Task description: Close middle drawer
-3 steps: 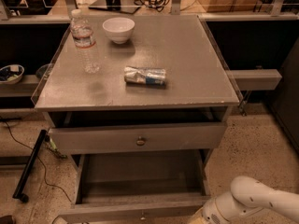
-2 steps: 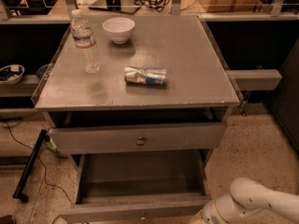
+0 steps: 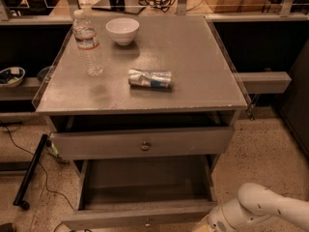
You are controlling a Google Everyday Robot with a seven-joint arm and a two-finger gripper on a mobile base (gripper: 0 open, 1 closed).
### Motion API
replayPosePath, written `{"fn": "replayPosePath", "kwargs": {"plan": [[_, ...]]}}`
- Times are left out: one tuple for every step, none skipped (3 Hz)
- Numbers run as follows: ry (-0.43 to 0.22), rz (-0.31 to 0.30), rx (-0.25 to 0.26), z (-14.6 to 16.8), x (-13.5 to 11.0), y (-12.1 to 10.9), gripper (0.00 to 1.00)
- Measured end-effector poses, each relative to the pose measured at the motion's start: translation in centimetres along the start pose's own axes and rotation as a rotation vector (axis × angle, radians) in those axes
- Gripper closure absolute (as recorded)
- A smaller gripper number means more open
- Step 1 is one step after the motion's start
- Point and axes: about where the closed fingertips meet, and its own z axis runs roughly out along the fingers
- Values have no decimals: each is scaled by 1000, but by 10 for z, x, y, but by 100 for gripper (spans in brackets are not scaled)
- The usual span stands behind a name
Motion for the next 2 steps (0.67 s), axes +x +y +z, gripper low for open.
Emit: {"fn": "replayPosePath", "kwargs": {"plan": [[-24, 12, 8, -23, 14, 14, 100], [-61, 39, 25, -41, 39, 31, 100]]}}
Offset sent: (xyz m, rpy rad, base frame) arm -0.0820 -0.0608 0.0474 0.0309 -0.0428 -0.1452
